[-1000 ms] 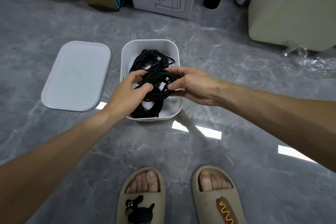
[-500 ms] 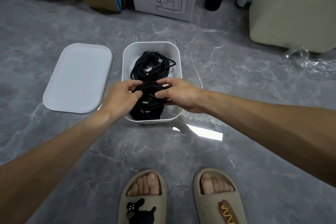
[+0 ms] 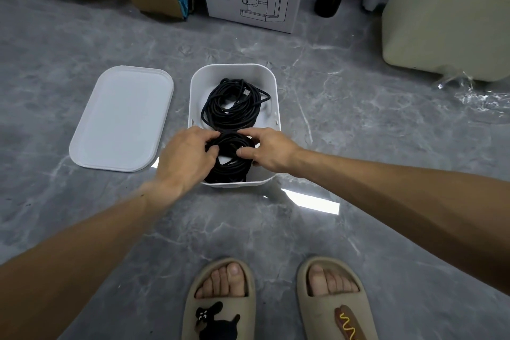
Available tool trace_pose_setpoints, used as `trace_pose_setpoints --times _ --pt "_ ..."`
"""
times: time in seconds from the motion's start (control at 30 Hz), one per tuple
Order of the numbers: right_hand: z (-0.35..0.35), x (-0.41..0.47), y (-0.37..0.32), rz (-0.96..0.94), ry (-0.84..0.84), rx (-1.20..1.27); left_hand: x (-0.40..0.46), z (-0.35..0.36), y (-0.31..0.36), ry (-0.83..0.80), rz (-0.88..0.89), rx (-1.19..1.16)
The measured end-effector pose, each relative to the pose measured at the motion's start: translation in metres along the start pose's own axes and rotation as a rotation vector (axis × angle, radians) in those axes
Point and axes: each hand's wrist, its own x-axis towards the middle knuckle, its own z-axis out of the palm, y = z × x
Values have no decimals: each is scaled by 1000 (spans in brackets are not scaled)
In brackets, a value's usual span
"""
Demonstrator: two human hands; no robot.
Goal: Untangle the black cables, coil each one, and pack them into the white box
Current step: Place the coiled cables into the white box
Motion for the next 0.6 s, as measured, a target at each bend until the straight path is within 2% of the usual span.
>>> trace_pose_setpoints --times 0.1,0.23,0.37,0.5,0.6 --pt "-1 2 0 18 2 -29 3 2 -1 -10 29 66" --pt "-6 1 0 35 -33 94 -2 -2 3 24 130 43" --pt "-12 -3 -3 25 -5 121 -16 8 14 -65 274 63" --pt "-16 -6 -5 9 11 52 -14 19 13 -134 267 70" --pt "-15 -7 -6 2 0 -93 -12 23 4 -185 226 60"
